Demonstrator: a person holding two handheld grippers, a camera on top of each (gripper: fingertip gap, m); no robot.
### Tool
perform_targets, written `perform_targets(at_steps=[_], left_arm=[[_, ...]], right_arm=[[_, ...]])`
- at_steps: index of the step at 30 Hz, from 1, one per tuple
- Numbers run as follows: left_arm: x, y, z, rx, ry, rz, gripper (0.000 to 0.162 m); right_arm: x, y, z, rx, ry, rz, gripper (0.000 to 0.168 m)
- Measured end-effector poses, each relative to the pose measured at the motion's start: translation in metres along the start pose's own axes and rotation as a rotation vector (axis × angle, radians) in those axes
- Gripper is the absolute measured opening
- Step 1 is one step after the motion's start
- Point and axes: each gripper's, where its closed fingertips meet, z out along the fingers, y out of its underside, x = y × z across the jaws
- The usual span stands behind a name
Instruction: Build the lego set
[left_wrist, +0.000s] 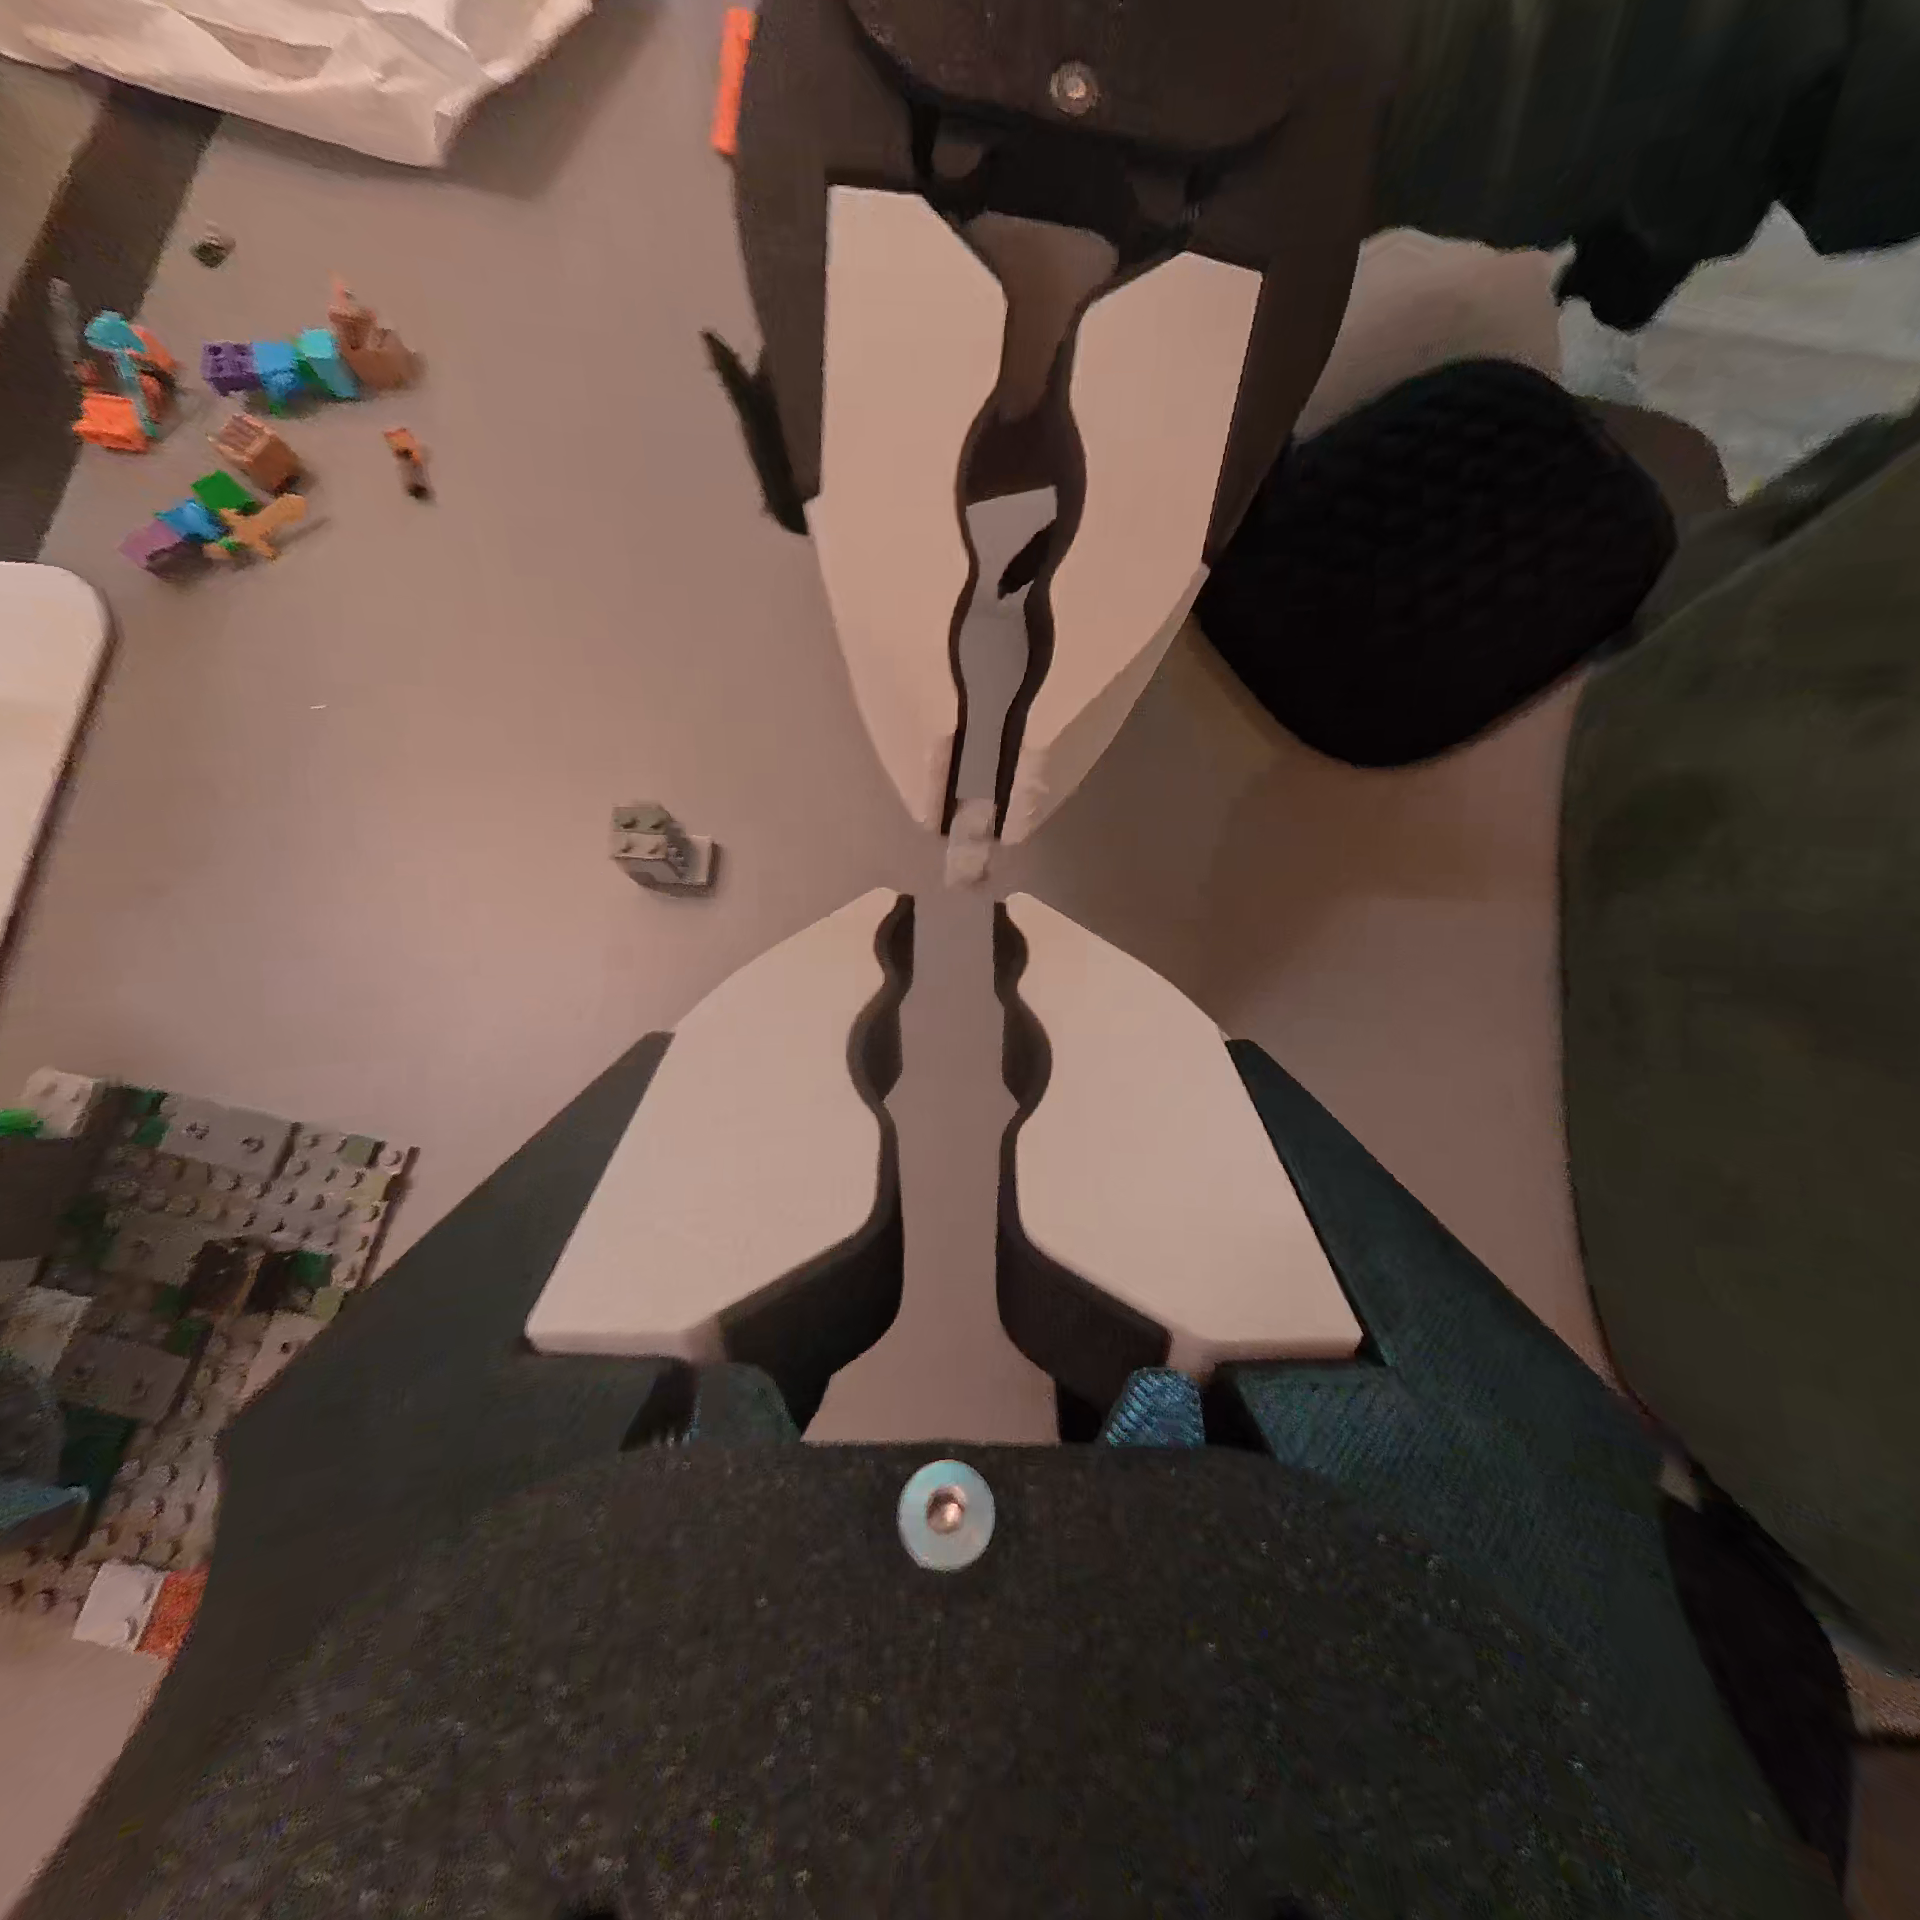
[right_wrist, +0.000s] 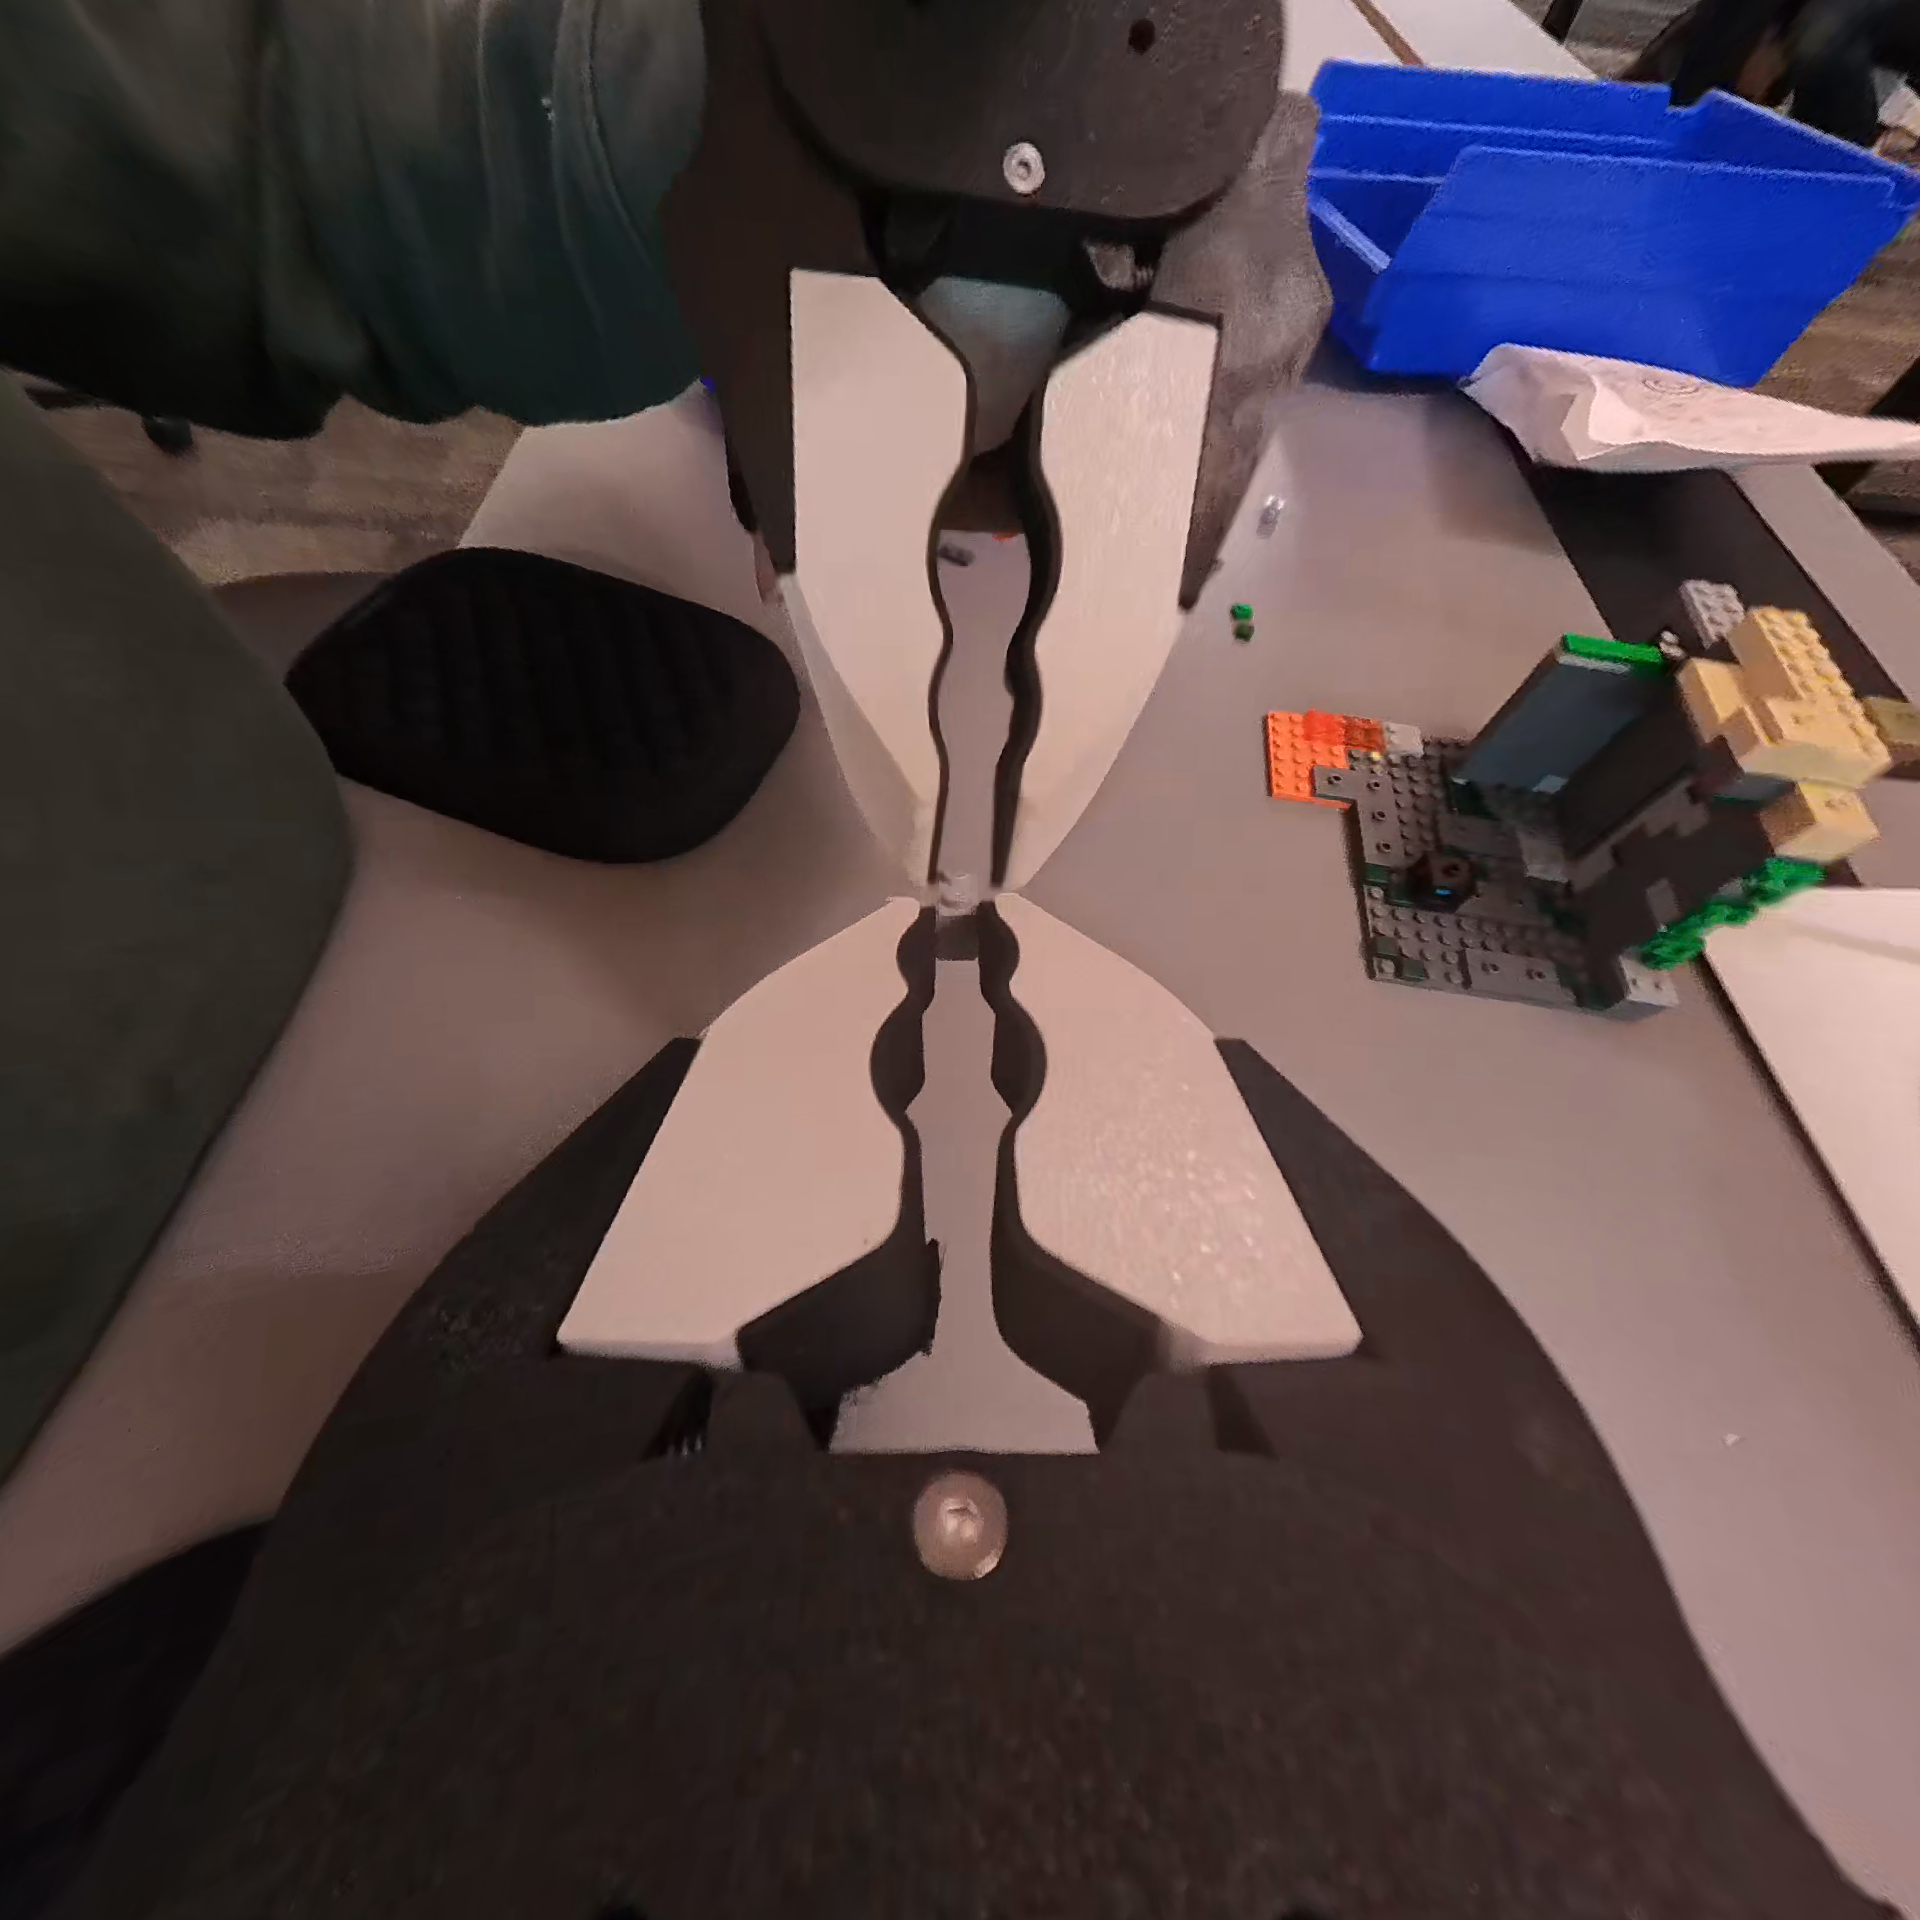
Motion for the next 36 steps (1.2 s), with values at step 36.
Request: perform_targets(at_steps=[36], left_arm=[[-0.060, 0.061, 0.027, 0.272, -0.351, -0.179, 0.006]], right_arm=[[0.075, 0.148, -0.029, -0.473, 0.088, 0.019, 0.008]])
